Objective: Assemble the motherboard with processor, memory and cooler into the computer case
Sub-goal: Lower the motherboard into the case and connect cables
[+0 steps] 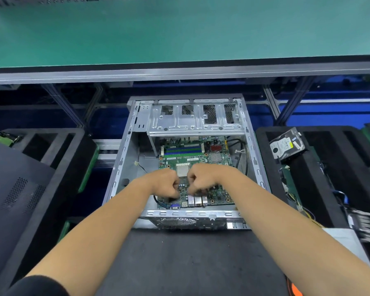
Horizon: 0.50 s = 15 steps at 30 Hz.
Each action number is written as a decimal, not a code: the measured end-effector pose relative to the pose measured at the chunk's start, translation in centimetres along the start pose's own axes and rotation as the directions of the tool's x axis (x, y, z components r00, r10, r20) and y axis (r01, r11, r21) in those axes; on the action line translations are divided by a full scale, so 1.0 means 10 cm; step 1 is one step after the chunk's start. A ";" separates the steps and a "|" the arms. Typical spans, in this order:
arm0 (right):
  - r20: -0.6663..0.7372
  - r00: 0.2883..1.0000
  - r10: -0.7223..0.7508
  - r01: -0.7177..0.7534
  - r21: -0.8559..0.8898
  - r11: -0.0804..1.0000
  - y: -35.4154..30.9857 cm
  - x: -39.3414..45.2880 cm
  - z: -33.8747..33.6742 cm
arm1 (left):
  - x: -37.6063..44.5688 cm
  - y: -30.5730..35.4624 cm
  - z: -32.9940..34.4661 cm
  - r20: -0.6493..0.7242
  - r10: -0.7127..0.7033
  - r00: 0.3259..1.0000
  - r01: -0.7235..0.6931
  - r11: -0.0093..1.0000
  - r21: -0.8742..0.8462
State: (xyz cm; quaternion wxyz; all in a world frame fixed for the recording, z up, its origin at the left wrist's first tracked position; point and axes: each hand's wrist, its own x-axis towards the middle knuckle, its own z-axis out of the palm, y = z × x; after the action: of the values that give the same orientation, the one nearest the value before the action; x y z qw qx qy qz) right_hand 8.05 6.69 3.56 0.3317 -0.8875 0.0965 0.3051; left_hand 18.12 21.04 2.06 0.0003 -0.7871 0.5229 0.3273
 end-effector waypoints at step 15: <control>-0.345 0.860 0.376 -0.505 -0.470 0.724 0.25 -0.24 -0.13 | 0.09 0.52 0.06 0.092 0.313 0.945 -0.326 0.904 0.275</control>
State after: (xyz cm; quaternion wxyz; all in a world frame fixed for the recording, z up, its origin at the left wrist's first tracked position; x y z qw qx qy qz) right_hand 5.81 3.84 4.48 -0.0308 -0.9237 0.2517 0.2872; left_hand 13.76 18.19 2.91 0.0726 -0.6747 0.6864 0.2616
